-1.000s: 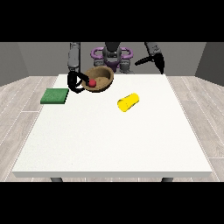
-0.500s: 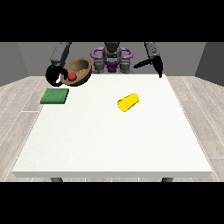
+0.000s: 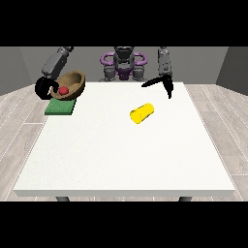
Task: Pick the cup and pour the ball into the bowl, then pick the bowl and place it on the pad
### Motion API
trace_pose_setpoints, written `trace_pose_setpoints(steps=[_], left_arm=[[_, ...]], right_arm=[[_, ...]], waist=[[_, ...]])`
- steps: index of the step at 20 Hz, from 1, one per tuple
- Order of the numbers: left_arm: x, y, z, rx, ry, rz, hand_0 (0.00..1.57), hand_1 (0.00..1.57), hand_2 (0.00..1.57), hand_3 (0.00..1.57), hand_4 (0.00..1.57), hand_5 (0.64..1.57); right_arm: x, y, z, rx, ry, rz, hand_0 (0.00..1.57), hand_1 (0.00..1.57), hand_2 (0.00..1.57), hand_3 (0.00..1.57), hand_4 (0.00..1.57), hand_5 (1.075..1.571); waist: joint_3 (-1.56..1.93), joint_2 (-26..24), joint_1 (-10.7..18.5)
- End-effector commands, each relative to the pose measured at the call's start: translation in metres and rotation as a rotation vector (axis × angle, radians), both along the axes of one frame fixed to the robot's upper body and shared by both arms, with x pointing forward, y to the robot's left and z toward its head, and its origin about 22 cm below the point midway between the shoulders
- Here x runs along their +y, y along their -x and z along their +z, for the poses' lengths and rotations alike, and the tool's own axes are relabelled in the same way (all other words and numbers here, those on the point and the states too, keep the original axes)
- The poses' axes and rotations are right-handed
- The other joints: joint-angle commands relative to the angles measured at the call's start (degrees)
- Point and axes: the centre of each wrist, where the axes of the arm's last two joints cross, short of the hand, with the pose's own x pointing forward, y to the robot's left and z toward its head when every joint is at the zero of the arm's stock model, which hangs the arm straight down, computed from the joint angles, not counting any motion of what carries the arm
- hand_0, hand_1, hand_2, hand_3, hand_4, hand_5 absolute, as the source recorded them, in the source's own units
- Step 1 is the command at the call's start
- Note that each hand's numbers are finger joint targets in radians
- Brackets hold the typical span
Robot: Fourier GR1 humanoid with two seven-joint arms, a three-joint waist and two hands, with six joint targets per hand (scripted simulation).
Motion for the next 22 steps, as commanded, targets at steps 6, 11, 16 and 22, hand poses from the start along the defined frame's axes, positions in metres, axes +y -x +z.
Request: trace_pose_setpoints(steps=[6,11,16,22], left_arm=[[-0.039,0.014,0.057,-0.216,-0.028,-0.034,0.00,0.00,0.00,0.00,0.00,1.563],[-0.031,0.022,0.087,-0.267,-0.036,-0.054,0.00,0.00,0.00,0.00,0.00,1.563],[-0.021,0.036,0.088,-0.264,-0.056,-0.048,0.00,0.00,0.00,0.00,0.00,1.563],[-0.025,0.036,0.099,-0.236,-0.026,-0.051,0.00,0.00,0.00,0.00,0.00,1.566]], right_arm=[[-0.082,0.044,0.022,-0.195,0.082,-0.121,1.57,1.57,1.57,0.35,1.02,1.569],[-0.093,0.043,0.040,-0.226,0.102,-0.142,1.57,1.57,1.57,0.00,1.04,1.569],[-0.106,0.050,0.052,-0.230,0.149,-0.128,1.57,1.57,1.57,0.44,1.03,1.571],[-0.107,0.042,0.068,-0.187,0.015,-0.139,1.57,1.57,1.57,0.00,0.76,1.568]], waist=[[0.17,11.5,4.2],[0.14,13.7,4.7],[0.10,13.6,3.8],[0.05,11.2,3.0]])
